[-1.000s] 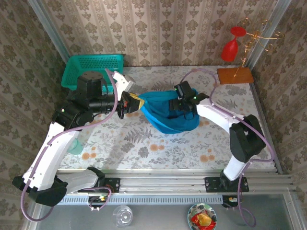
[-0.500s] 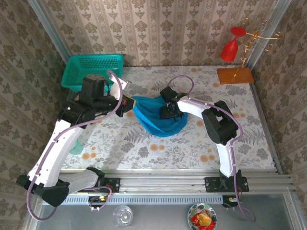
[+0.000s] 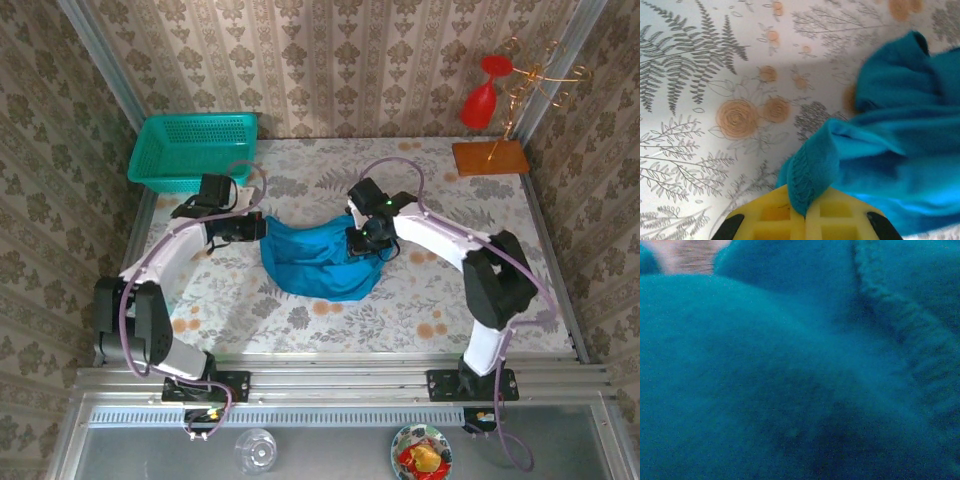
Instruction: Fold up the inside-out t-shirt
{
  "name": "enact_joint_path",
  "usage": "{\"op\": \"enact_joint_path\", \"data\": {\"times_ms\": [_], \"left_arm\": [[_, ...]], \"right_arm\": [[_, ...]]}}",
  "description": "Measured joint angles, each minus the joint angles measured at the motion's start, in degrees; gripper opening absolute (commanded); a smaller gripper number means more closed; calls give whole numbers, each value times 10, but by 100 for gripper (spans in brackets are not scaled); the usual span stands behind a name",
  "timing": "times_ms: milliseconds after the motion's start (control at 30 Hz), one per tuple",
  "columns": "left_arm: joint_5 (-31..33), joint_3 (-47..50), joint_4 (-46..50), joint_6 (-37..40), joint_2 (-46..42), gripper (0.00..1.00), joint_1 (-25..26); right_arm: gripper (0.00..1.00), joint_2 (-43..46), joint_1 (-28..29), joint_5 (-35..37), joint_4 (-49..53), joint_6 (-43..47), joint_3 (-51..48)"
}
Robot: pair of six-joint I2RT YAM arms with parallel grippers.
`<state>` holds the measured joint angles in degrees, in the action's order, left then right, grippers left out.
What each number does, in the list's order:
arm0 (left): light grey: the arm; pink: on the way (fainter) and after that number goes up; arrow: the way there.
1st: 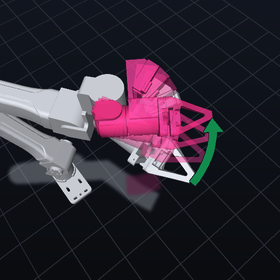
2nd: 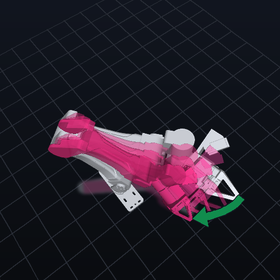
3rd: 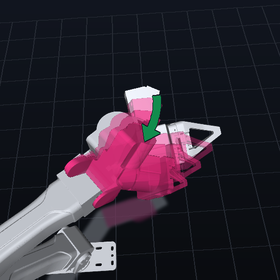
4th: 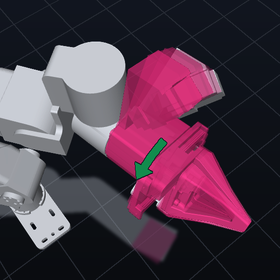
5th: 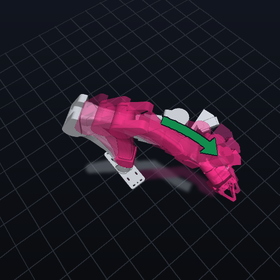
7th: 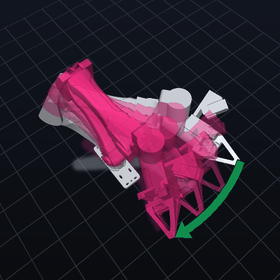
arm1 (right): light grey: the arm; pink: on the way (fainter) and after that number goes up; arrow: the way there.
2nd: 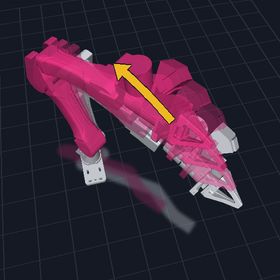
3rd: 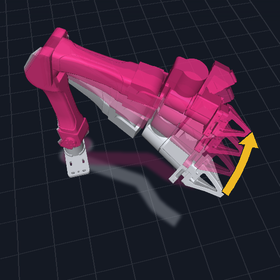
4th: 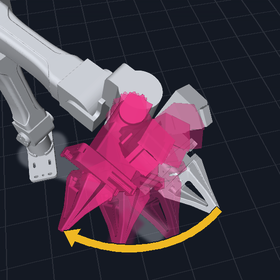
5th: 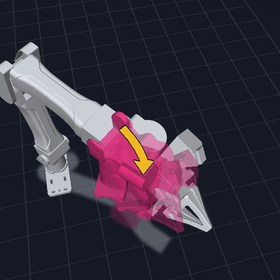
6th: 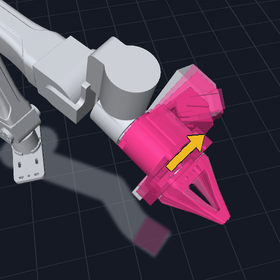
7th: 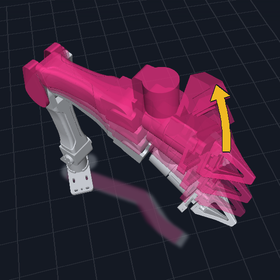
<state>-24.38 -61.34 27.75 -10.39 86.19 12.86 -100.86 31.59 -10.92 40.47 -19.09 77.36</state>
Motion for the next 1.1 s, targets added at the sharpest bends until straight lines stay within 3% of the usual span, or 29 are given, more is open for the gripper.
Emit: {"op": "enact_joint_path", "data": {"times_ms": [267,467,500,633,733,900,1100], "left_arm": [[11,1,-51,-32,96,0,-39],[12,29,-52,-44,102,0,-47],[11,33,-52,-44,99,2,-47],[13,44,-35,-45,66,34,-46],[12,50,-23,-41,5,49,-38],[-43,32,-16,-25,-113,61,3],[-155,14,-40,-20,-153,65,79]], "right_arm": [[7,99,2,-120,40,43,0],[11,107,-5,-142,62,85,-3],[12,107,-6,-142,63,90,-5],[10,107,-9,-142,58,120,-12],[4,112,-10,-142,43,158,-20],[0,123,-8,-142,19,276,-38],[0,126,8,-152,3,425,-49]]}}
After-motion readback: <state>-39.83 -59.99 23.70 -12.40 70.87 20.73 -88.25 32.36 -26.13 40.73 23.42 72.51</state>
